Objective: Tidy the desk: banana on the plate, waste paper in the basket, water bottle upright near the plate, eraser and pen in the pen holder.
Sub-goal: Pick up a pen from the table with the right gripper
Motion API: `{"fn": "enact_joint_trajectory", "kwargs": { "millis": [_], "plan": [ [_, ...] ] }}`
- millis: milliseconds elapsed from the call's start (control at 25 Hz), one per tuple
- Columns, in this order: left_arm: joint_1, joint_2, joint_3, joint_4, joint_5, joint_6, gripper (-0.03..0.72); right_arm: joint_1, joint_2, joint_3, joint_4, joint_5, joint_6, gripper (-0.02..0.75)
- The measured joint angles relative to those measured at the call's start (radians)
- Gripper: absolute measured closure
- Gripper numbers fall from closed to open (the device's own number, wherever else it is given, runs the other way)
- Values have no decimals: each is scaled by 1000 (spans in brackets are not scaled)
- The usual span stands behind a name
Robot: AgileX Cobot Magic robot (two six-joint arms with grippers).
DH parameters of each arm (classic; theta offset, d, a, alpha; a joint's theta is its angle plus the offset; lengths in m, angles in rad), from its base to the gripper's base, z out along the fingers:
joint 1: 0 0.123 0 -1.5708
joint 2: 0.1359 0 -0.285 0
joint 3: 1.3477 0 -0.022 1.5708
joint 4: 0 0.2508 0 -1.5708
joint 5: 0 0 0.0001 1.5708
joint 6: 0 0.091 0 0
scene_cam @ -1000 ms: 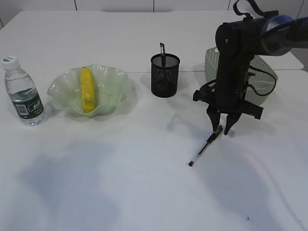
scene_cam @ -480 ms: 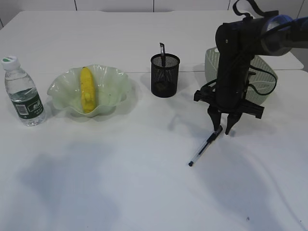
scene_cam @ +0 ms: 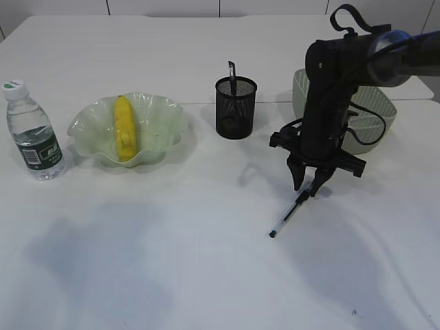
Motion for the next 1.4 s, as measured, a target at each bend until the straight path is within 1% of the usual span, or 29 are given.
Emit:
{"fn": "enact_joint_trajectory", "kwargs": {
  "millis": [1120,1400],
  "plan": [
    [0,0,0,0,-6,0,311,0,11,0,-6,-94,0,501],
    [0,0,0,0,-6,0,311,0,11,0,-6,-92,0,501]
  ]
}}
